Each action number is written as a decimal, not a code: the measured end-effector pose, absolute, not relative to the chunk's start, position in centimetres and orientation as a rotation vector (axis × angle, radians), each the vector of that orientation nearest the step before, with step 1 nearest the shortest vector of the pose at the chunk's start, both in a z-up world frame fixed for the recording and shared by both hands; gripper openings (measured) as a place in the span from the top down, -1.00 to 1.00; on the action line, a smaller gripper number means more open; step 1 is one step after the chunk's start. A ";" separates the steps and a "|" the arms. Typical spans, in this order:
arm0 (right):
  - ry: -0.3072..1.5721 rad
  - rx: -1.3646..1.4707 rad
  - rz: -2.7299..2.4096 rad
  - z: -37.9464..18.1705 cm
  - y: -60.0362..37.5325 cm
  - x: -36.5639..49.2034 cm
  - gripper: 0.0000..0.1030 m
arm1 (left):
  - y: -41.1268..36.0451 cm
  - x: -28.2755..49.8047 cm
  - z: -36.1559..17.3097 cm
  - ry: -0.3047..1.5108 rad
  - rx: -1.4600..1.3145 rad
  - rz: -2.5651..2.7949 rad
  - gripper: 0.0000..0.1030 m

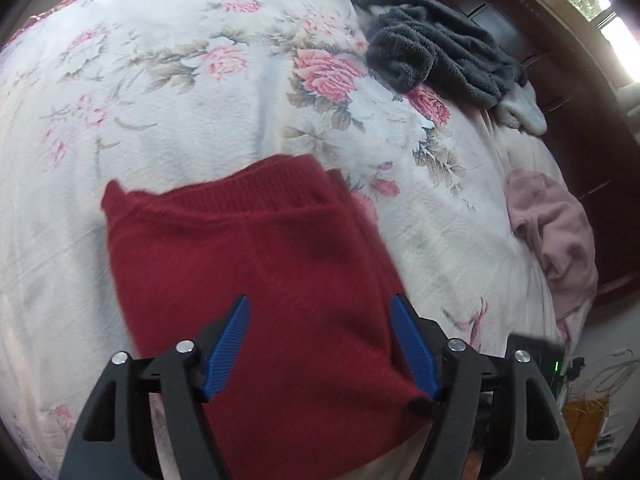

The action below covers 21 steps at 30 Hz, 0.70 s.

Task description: Fold small clothes

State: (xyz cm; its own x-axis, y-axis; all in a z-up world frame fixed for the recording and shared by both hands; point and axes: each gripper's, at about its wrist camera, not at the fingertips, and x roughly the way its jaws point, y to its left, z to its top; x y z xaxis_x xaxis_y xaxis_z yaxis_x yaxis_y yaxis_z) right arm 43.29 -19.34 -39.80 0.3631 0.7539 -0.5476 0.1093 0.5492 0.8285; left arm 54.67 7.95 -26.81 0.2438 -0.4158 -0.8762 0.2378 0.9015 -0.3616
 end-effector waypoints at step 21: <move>1.405 0.816 0.693 -39.3 -15.6 53.8 -0.18 | 15.5 44.9 -28.8 1.209 -0.383 -0.542 -0.41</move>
